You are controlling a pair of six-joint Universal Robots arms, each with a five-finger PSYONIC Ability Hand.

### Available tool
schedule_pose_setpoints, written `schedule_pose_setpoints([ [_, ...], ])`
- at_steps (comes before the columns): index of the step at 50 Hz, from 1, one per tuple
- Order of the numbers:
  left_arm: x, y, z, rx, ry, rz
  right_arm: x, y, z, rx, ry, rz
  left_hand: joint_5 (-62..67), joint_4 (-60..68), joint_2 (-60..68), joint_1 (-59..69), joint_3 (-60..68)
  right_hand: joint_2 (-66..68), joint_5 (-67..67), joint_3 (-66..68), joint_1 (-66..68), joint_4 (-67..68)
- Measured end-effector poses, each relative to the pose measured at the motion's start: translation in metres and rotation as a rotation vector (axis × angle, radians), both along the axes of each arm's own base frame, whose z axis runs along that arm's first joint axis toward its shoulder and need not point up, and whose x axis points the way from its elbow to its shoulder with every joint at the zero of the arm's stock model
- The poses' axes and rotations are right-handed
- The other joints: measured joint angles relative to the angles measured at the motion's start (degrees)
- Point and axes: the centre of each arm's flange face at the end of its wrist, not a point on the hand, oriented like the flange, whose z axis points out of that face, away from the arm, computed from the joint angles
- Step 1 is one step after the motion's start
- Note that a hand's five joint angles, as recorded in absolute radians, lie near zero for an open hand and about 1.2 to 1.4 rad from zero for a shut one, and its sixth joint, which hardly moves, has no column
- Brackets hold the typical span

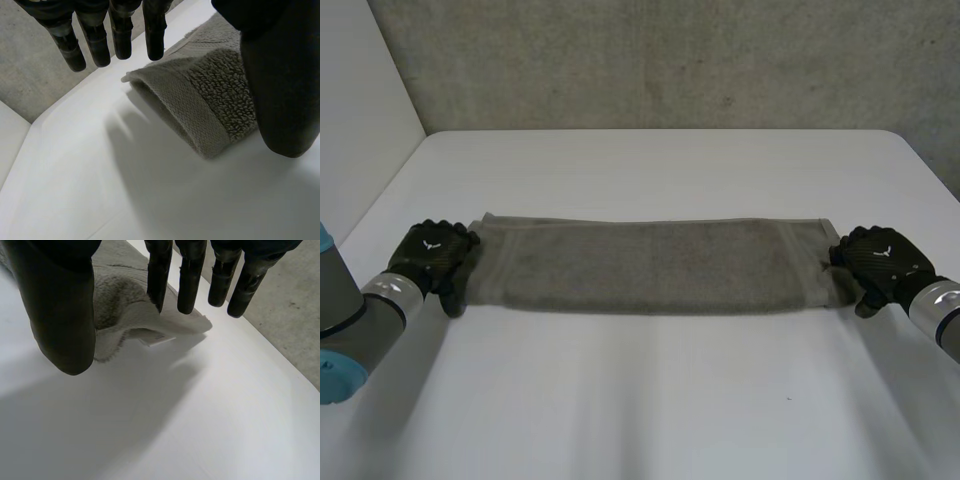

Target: Fold the towel.

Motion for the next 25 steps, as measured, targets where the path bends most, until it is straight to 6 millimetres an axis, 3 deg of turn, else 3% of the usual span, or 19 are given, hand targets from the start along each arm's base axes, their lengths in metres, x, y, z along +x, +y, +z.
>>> schedule_pose_setpoints([
  [16, -0.003, 0.006, 0.002, 0.005, 0.007, -0.007, 0.002, 0.008, -0.006, 0.031, -0.024, -0.005, 0.0, 0.0, 0.0, 0.0, 0.0, 0.5, 0.7, 0.0, 0.6, 0.0],
  [20, -0.002, 0.007, 0.004, 0.002, 0.011, -0.004, 0.003, 0.004, -0.011, 0.032, -0.035, -0.008, 0.0, 0.0, 0.0, -0.1, 0.0, 8.7, 9.1, 0.0, 8.9, 0.0],
  [25, -0.001, 0.008, 0.007, -0.002, 0.014, -0.003, 0.004, -0.003, -0.016, 0.031, -0.056, -0.014, 0.0, 0.0, 0.0, -0.1, 0.0, 31.1, 30.8, 0.0, 30.7, 0.0],
])
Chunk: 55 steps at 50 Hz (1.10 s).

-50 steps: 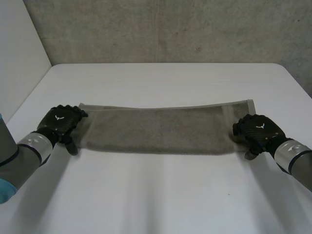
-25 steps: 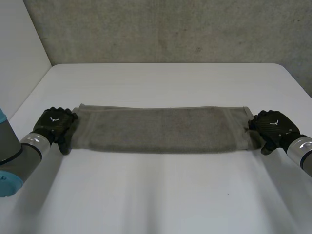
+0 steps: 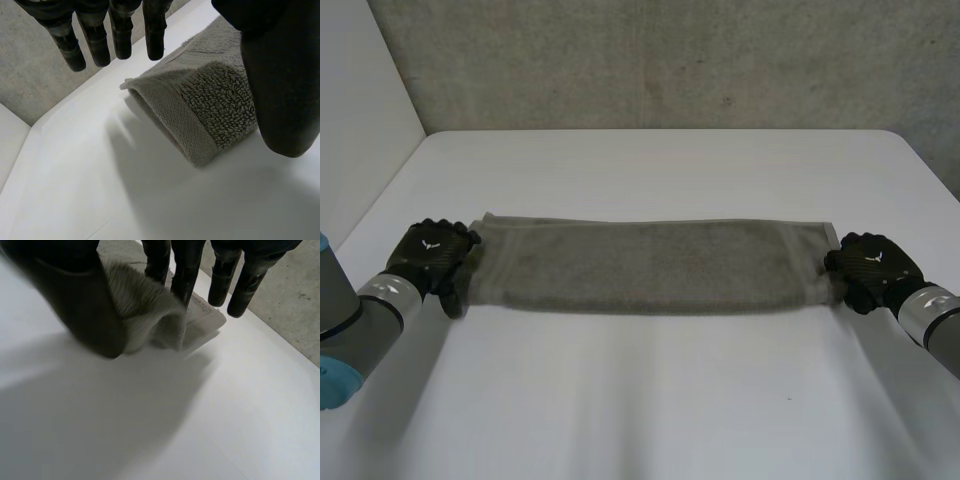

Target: Fold the towel.

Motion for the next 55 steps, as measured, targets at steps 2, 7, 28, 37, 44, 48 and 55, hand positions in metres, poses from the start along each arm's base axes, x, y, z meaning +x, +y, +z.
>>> schedule_pose_setpoints([
  [2, 0.000, 0.001, 0.001, -0.001, 0.001, 0.000, 0.000, -0.002, -0.001, 0.001, -0.011, -0.004, 0.0, 0.0, 0.0, 0.0, 0.0, 8.5, 8.9, 0.0, 8.1, 0.0],
  [7, 0.000, 0.003, 0.004, -0.007, 0.003, 0.001, 0.001, -0.007, -0.002, 0.013, -0.054, -0.019, 0.0, 0.0, 0.0, 0.0, 0.0, 11.0, 14.0, 0.0, 12.0, 0.0],
  [28, 0.012, -0.001, 0.011, -0.020, 0.017, 0.038, -0.069, -0.026, 0.039, -0.009, -0.109, -0.144, 0.0, 0.0, -0.1, 0.0, 0.0, 11.1, 14.1, 0.0, 12.4, 0.0],
  [37, 0.015, 0.000, 0.017, -0.026, 0.035, 0.053, -0.121, -0.041, 0.080, -0.062, -0.099, -0.187, 0.0, 0.0, -0.1, 0.0, 0.0, 11.1, 14.3, 0.0, 12.4, 0.0],
  [44, 0.015, 0.002, 0.019, -0.024, 0.057, 0.059, -0.106, -0.048, 0.127, -0.139, -0.076, -0.137, 0.0, 0.0, -0.1, 0.0, 0.0, 11.4, 14.3, 0.0, 12.4, 0.0],
  [48, 0.015, 0.003, 0.019, -0.023, 0.060, 0.060, -0.055, -0.043, 0.156, -0.201, -0.076, -0.022, 0.0, 0.0, -0.1, 0.0, 0.0, 11.4, 14.5, 0.0, 12.4, 0.0],
  [55, 0.014, 0.006, 0.018, -0.018, 0.060, 0.059, 0.075, -0.006, 0.174, -0.266, -0.090, 0.241, 0.0, 0.0, -0.1, 0.0, 0.0, 11.7, 14.8, 0.0, 12.4, 0.0],
])
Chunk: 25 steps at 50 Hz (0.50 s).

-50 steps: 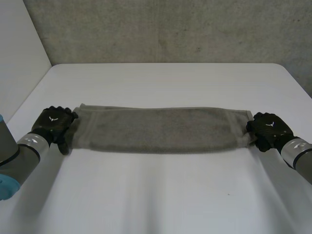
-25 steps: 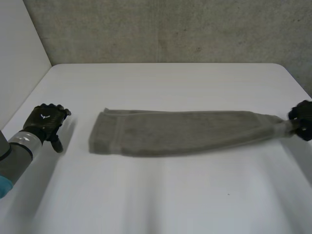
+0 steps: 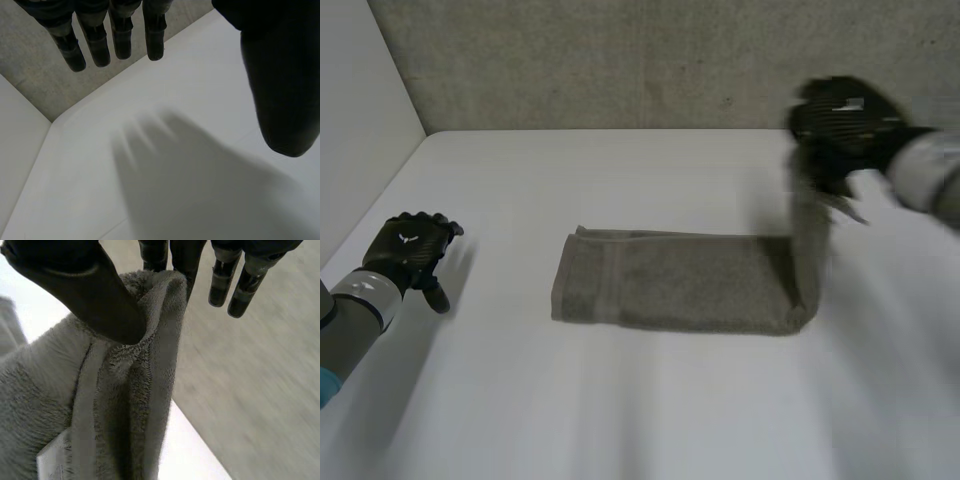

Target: Fold the towel.

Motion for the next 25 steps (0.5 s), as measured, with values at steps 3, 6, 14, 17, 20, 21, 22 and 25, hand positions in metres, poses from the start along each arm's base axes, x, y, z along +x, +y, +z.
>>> schedule_pose_setpoints([
  [3, -0.001, 0.001, 0.000, 0.001, 0.000, -0.002, 0.054, 0.024, -0.008, -0.018, 0.014, 0.110, 0.0, 0.0, 0.0, 0.0, 0.0, 0.0, 0.0, 0.0, 0.0, 0.0],
  [6, -0.002, 0.003, 0.000, 0.002, -0.001, -0.005, 0.107, 0.052, -0.025, -0.034, 0.036, 0.219, 0.0, 0.0, 0.0, -0.2, 0.0, 0.0, 0.0, 0.0, 0.0, 0.0],
  [14, -0.005, 0.005, 0.000, 0.005, -0.001, -0.013, 0.197, 0.111, -0.095, -0.043, 0.107, 0.408, 0.0, 0.0, 0.0, -0.2, 0.0, -1.4, -1.6, 0.0, -1.6, 0.0],
  [17, -0.006, 0.007, -0.001, 0.008, -0.001, -0.017, 0.214, 0.127, -0.123, -0.035, 0.140, 0.448, 0.0, 0.0, 0.0, -0.2, 0.0, -20.9, -20.5, 0.0, -21.0, 0.0],
  [20, -0.007, 0.008, 0.000, 0.007, -0.001, -0.022, 0.217, 0.133, -0.137, -0.029, 0.162, 0.458, 0.0, 0.0, 0.0, -0.2, 0.0, -36.6, -38.1, 0.0, -37.2, 0.0],
  [21, -0.008, 0.009, 0.000, 0.006, -0.001, -0.023, 0.217, 0.134, -0.138, -0.028, 0.165, 0.457, 0.0, 0.0, 0.0, -0.2, 0.0, -39.5, -41.4, 0.0, -40.1, 0.0],
  [22, -0.010, 0.009, 0.002, 0.002, -0.001, -0.028, 0.216, 0.135, -0.138, -0.028, 0.168, 0.455, 0.0, 0.0, 0.0, -0.2, 0.0, -44.6, -47.4, 0.0, -45.2, 0.0],
  [25, -0.014, 0.011, 0.006, -0.011, 0.000, -0.043, 0.210, 0.136, -0.131, -0.033, 0.165, 0.440, 0.0, 0.0, 0.0, -0.2, 0.0, -55.4, -60.0, 0.0, -55.7, 0.0],
])
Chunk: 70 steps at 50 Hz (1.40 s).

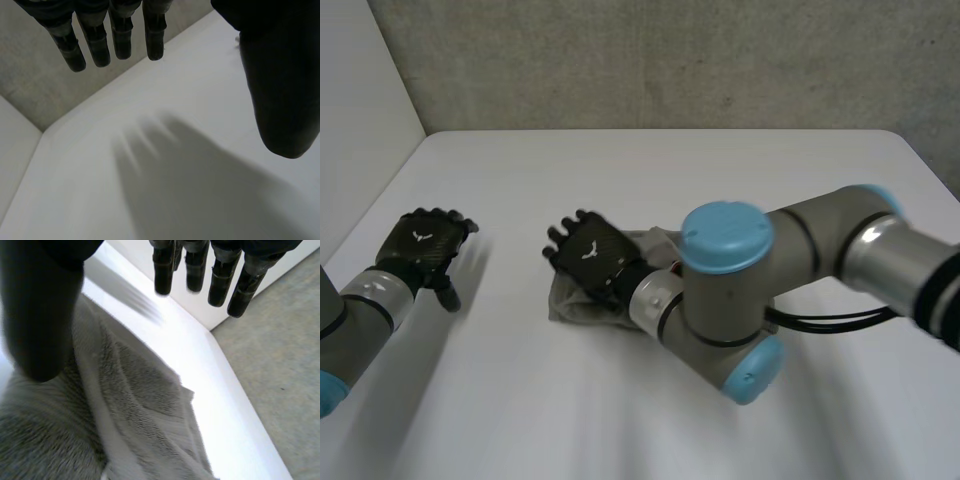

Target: Fold the towel.

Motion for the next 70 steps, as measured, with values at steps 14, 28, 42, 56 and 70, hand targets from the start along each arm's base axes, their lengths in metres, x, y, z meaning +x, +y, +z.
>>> schedule_pose_setpoints([
  [14, -0.066, 0.024, 0.045, -0.104, 0.120, -0.184, -0.110, -0.040, 0.075, 0.134, -0.176, -0.311, 0.0, 0.0, 0.0, 0.0, 0.0, -3.5, -2.5, 0.0, -4.3, 0.0],
  [28, -0.140, 0.055, 0.037, -0.029, 0.258, -0.371, -0.186, -0.043, 0.017, 0.364, -0.096, -0.485, 0.0, 0.0, 0.0, 0.0, 0.0, -3.5, -2.5, 0.0, -4.5, 0.0],
  [42, -0.163, 0.038, -0.012, 0.043, 0.225, -0.365, -0.188, -0.036, -0.009, 0.388, -0.094, -0.473, 0.0, 0.0, 0.0, 0.0, 0.0, -3.5, -2.5, 0.0, -4.5, 0.0],
  [56, -0.160, 0.022, -0.021, 0.024, 0.201, -0.275, -0.187, -0.042, -0.020, 0.398, -0.087, -0.484, 0.0, 0.0, 0.0, 0.0, 0.0, -3.5, -2.5, 0.0, -4.5, 0.0],
  [70, -0.132, -0.002, -0.033, 0.014, 0.129, -0.091, -0.192, -0.040, -0.025, 0.398, -0.079, -0.514, 0.0, 0.0, 0.0, 0.0, 0.0, -3.3, -1.5, 0.0, -3.1, 0.0],
])
